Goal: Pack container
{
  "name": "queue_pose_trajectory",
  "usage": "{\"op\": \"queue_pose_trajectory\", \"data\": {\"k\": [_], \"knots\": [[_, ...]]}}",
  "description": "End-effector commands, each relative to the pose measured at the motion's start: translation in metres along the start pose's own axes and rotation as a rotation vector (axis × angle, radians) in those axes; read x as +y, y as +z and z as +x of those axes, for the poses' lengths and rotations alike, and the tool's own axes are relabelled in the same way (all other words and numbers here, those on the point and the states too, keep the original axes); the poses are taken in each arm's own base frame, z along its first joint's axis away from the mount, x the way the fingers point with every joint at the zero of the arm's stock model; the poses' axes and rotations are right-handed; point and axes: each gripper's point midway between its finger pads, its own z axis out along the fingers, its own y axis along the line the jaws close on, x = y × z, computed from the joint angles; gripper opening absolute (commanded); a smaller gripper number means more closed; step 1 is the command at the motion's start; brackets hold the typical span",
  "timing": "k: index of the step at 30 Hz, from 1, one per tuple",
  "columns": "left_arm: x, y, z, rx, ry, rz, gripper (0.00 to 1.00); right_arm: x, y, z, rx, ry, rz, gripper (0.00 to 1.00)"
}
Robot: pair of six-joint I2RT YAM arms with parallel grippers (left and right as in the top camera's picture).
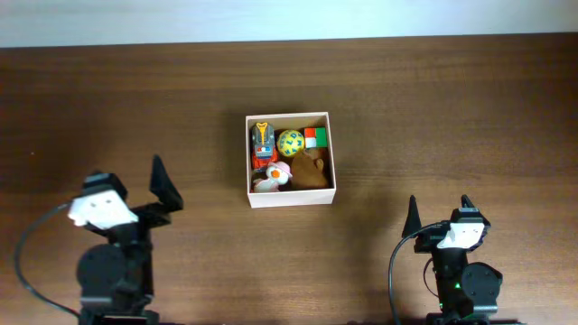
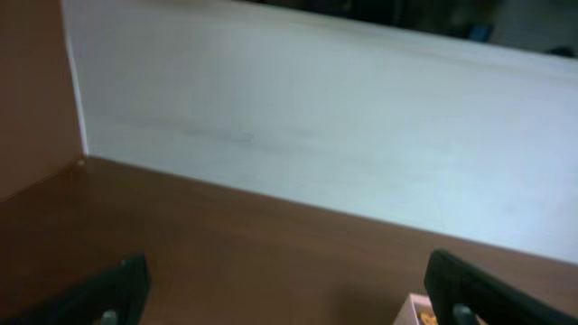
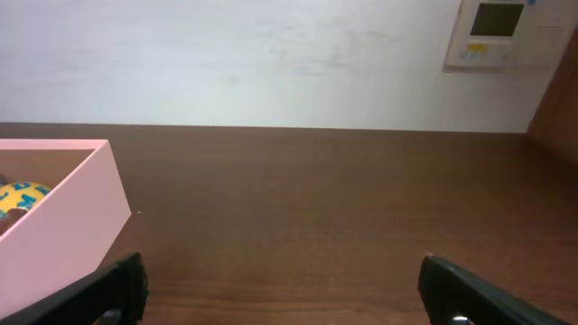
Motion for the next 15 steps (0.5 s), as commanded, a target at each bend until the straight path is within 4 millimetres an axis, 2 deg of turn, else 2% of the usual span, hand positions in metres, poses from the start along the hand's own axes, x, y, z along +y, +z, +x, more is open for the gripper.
{"op": "queue_pose_trajectory", "data": {"k": [1,15], "knots": [[-0.001,-0.003,0.019,-0.003,0.010,0.027,0.99,-0.001,0.000,0.002,0.003,0.012,0.006,0.99],[0.011,-0.021,0.065,-0.043,-0.005,0.035,0.99,0.000,0.000,0.002,0.003,0.012,0.006,0.99]]}}
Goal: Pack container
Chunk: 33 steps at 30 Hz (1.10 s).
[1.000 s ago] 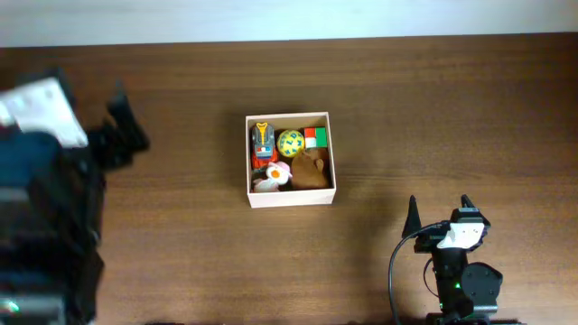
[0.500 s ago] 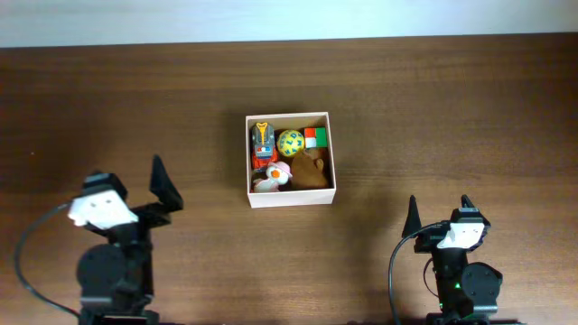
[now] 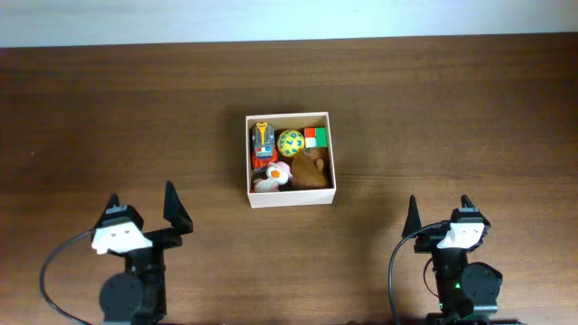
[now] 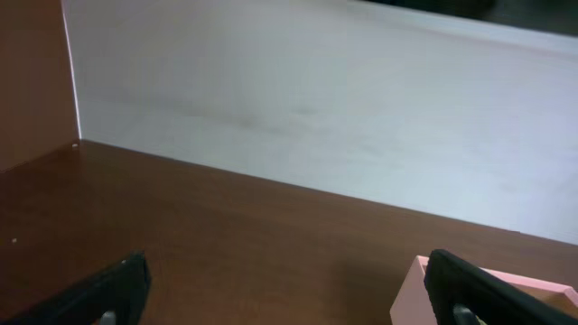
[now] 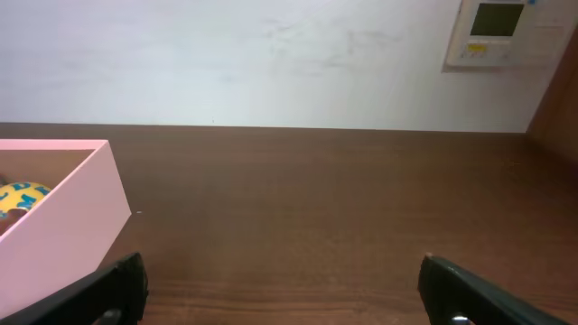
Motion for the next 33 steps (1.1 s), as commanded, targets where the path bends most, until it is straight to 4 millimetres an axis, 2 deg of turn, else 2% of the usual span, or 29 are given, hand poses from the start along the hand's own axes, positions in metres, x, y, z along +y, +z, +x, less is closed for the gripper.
{"op": "queue_pose_trajectory", "data": {"k": [1,14,33], "knots": [[0.000,-0.003,0.011,-0.012,0.001,0.018,0.99,-0.001,0.000,0.002,0.003,0.011,0.006,0.99],[0.004,-0.005,0.035,-0.065,-0.009,0.026,0.99,-0.001,0.000,0.002,0.003,0.011,0.006,0.99],[0.007,-0.003,0.051,-0.046,-0.005,0.021,0.99,-0.001,0.000,0.002,0.003,0.011,0.006,0.99]]}}
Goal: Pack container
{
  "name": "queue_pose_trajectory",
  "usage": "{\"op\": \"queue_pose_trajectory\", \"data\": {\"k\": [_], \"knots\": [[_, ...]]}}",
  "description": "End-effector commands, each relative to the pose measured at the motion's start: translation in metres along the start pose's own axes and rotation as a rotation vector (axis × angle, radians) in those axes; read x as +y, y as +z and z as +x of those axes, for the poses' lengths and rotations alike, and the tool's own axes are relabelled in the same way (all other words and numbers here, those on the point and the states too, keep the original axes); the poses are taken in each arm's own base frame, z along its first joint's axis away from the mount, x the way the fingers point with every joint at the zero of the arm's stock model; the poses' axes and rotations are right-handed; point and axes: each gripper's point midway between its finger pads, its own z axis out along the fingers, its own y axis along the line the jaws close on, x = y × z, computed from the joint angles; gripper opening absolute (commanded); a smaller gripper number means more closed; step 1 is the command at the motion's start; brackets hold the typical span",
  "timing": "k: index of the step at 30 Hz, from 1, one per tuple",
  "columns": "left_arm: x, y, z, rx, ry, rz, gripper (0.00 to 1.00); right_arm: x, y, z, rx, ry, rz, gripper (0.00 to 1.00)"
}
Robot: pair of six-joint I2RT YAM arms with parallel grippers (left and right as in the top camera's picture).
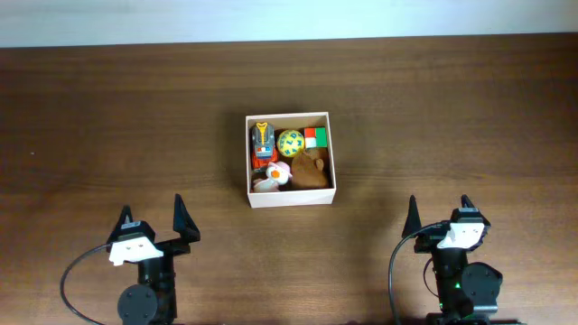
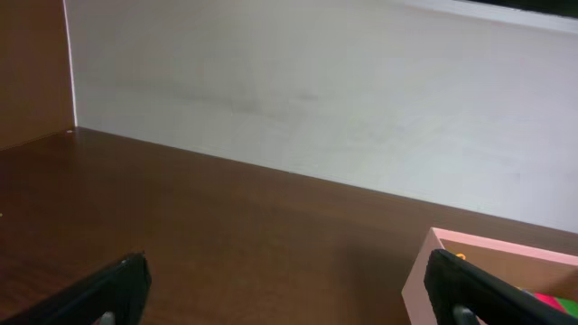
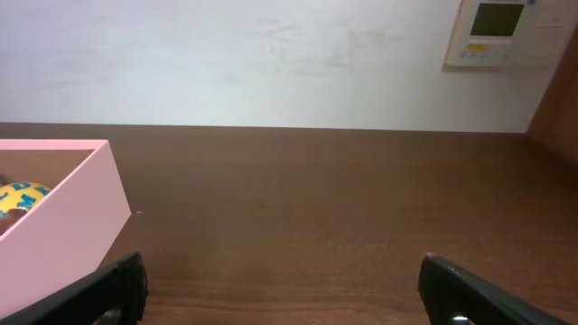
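A small pale pink box (image 1: 290,199) stands at the table's middle, holding a toy car (image 1: 262,140), a yellow ball (image 1: 290,143), a red-green-white block (image 1: 315,137), a brown plush (image 1: 311,170) and a small pink-white figure (image 1: 271,176). My left gripper (image 1: 152,224) sits near the front left, open and empty; its wrist view shows the box's corner (image 2: 424,271) at lower right. My right gripper (image 1: 438,215) rests at the front right, open and empty, with the box's wall (image 3: 54,235) at the left of its view.
The brown wooden table (image 1: 452,108) stretches wide around the box. A white wall (image 3: 271,54) rises behind the far edge, with a wall panel (image 3: 497,32) at the right. Nothing else lies on the table.
My left arm has drawn further back and slightly right toward the front edge. Its wrist view now shows more of the pink box. The right arm has not moved.
My left gripper stood open at the left, farther from the front edge and turned aside. Then it was lower and straighter near the front. Now it rests at the front left facing the wall. The box's contents and my right arm stayed unchanged.
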Motion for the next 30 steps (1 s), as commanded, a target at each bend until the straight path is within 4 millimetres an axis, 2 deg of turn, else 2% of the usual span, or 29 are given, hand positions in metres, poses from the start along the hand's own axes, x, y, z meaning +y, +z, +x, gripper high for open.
{"op": "queue_pose_trajectory", "data": {"k": [1,14,19,30], "knots": [[-0.002,0.000,0.000,-0.007,0.003,0.014,0.99,-0.001,0.000,0.002,0.003,0.011,0.006,0.99],[0.009,-0.001,0.019,0.069,0.031,-0.027,0.99,-0.001,0.000,0.002,0.003,0.011,0.006,0.99],[-0.004,-0.001,0.022,0.082,0.162,0.058,0.99,-0.001,0.000,0.002,0.003,0.011,0.006,0.99],[-0.004,-0.002,0.025,0.095,0.169,0.058,0.99,-0.001,0.000,0.002,0.003,0.011,0.006,0.99]]}}
